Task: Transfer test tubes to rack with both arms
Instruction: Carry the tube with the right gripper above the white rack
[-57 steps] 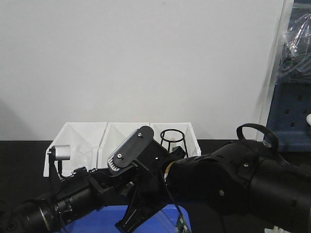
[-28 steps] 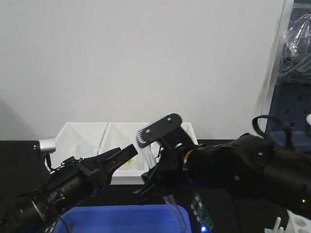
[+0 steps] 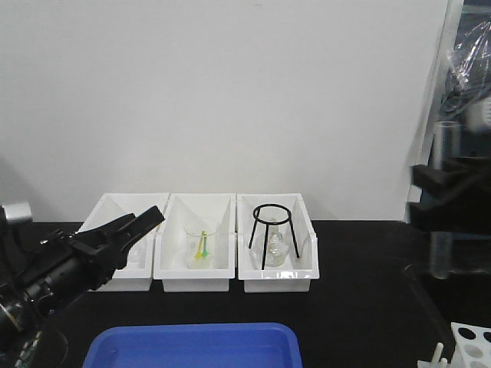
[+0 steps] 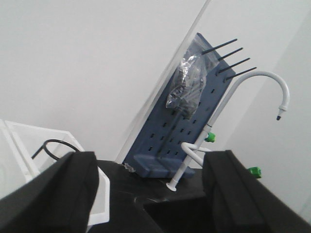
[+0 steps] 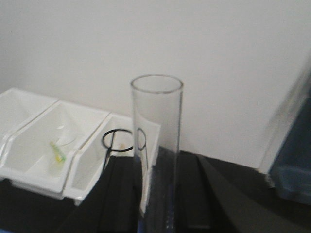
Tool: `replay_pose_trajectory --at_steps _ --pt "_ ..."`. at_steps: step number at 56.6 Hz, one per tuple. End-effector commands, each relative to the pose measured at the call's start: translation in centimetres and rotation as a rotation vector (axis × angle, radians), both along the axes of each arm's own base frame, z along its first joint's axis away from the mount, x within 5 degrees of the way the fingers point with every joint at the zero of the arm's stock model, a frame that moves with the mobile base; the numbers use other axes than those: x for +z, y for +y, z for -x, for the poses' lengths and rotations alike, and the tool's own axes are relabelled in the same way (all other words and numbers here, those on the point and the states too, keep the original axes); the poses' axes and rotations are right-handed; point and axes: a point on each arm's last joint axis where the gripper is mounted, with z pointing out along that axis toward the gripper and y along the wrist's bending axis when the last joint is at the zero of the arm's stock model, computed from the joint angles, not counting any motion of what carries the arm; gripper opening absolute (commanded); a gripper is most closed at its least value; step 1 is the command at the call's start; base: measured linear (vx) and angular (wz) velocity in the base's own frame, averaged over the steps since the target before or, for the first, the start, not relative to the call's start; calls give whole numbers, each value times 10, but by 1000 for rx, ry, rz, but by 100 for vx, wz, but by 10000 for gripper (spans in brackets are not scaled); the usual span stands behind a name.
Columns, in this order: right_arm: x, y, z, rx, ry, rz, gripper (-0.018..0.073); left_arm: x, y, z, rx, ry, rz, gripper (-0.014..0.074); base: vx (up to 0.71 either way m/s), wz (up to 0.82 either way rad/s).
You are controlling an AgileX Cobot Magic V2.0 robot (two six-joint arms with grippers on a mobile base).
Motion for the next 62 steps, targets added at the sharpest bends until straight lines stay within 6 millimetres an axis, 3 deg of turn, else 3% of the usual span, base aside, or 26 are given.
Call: replay_pose_trajectory --at_steps 1,10,19,27,51,62 --pt "3 -22 32 -84 -196 -39 -9 28 4 8 15 -119 42 570 0 0" --pt "-46 -46 60 -214 -194 -51 -9 28 4 8 21 -130 26 570 0 0" --pt "-67 -47 65 -224 -243 -104 -8 28 4 8 21 -130 26 570 0 0" --pt "-89 -48 55 -228 -176 -100 -8 27 5 8 26 -122 20 570 0 0" --pt "-115 -50 16 -218 -156 -82 -8 26 5 7 32 -112 13 570 0 0" --pt "-124 -50 9 -209 -129 -73 -8 25 5 7 34 -108 10 570 0 0"
